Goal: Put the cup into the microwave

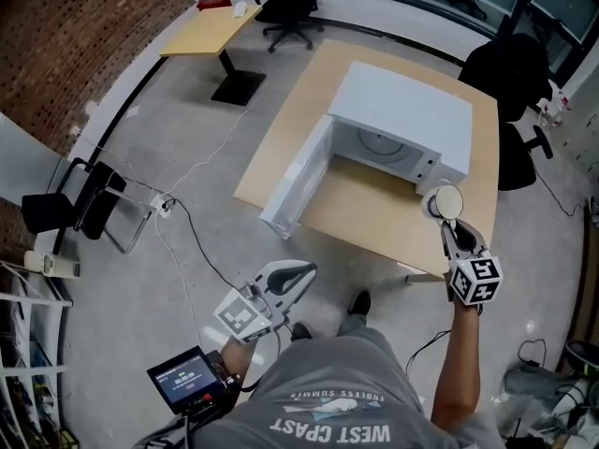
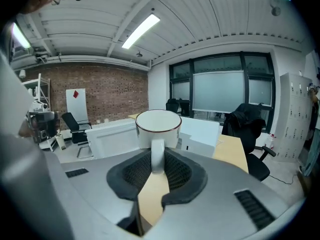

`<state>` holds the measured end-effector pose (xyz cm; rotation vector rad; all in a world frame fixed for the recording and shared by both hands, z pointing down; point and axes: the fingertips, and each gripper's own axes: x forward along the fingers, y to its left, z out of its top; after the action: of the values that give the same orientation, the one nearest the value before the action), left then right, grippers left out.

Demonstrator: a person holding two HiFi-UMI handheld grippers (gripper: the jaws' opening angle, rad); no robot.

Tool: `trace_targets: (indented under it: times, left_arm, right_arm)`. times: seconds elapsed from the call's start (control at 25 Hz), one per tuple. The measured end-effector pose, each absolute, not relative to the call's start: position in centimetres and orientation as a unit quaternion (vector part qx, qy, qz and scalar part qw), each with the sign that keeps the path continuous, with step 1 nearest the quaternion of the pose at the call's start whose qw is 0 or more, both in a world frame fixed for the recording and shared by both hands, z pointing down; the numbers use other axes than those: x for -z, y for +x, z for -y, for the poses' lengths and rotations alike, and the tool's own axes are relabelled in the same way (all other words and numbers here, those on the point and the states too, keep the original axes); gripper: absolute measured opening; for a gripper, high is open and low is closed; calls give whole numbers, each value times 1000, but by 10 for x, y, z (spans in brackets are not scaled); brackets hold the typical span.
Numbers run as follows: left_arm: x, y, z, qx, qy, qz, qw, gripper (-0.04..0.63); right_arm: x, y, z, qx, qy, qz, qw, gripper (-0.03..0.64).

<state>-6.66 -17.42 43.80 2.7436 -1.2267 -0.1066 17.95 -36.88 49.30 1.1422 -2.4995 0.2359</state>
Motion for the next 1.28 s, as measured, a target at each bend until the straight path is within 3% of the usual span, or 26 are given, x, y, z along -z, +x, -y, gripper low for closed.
trace_targets:
  times: [0.72,1.28]
  left_arm:
    - [-418,-136,79,69,917,390,46,21]
    - [-430,-172,72,80,905,416,46,20]
  right_arm:
    - [-426,52,243,-56,353,916,179,71]
    - [-444,5,255,-55,326,924,195,71]
